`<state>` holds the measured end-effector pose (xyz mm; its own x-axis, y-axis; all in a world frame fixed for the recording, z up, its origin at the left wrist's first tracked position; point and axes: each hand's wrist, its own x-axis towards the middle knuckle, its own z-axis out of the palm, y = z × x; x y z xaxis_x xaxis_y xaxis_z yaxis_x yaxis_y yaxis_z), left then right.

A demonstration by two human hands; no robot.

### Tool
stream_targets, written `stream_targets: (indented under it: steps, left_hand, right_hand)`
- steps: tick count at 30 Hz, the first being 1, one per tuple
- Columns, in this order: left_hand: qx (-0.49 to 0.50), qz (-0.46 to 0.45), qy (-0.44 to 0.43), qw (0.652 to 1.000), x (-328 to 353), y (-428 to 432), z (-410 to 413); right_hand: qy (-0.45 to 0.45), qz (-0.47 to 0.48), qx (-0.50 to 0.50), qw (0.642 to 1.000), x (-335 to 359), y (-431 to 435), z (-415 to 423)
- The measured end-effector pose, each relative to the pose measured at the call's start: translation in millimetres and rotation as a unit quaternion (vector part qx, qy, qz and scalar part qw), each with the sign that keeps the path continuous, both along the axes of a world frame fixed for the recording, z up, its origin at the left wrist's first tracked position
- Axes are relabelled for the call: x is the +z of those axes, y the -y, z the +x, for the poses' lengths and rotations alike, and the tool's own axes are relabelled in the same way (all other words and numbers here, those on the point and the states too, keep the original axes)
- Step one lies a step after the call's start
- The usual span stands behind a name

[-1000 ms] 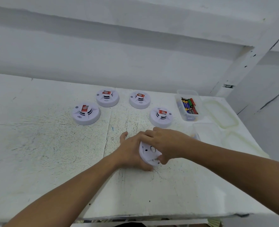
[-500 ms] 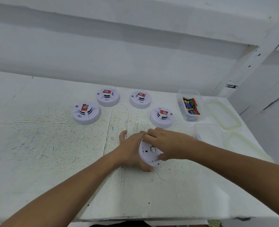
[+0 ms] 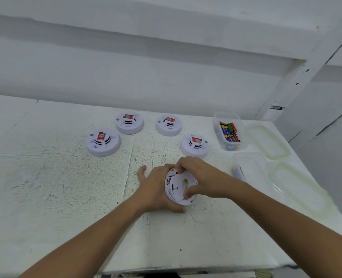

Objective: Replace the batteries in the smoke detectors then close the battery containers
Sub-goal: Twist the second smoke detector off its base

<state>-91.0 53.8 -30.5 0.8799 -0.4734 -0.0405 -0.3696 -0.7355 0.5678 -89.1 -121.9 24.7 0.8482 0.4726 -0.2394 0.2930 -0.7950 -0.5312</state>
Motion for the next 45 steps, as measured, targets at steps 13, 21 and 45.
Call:
stream_targets:
  steps: [13,21,45]
  left_hand:
    - [0.068,-0.043,0.070,0.994,-19.0,-7.4,-1.4]
    - [0.075,-0.033,0.078,0.994,-20.5,-7.3,-2.5]
    - [0.060,-0.009,0.086,0.994,-25.1,-6.5,-2.4]
  right_hand:
    - [-0.025,0.408,-0.425,0.807,-32.5,7.4,-20.4]
    - [0.164,0.095,-0.425,0.885,-51.4,20.6,-24.1]
    - [0.139,0.075,-0.188,0.969,-35.0,-23.6,-32.4]
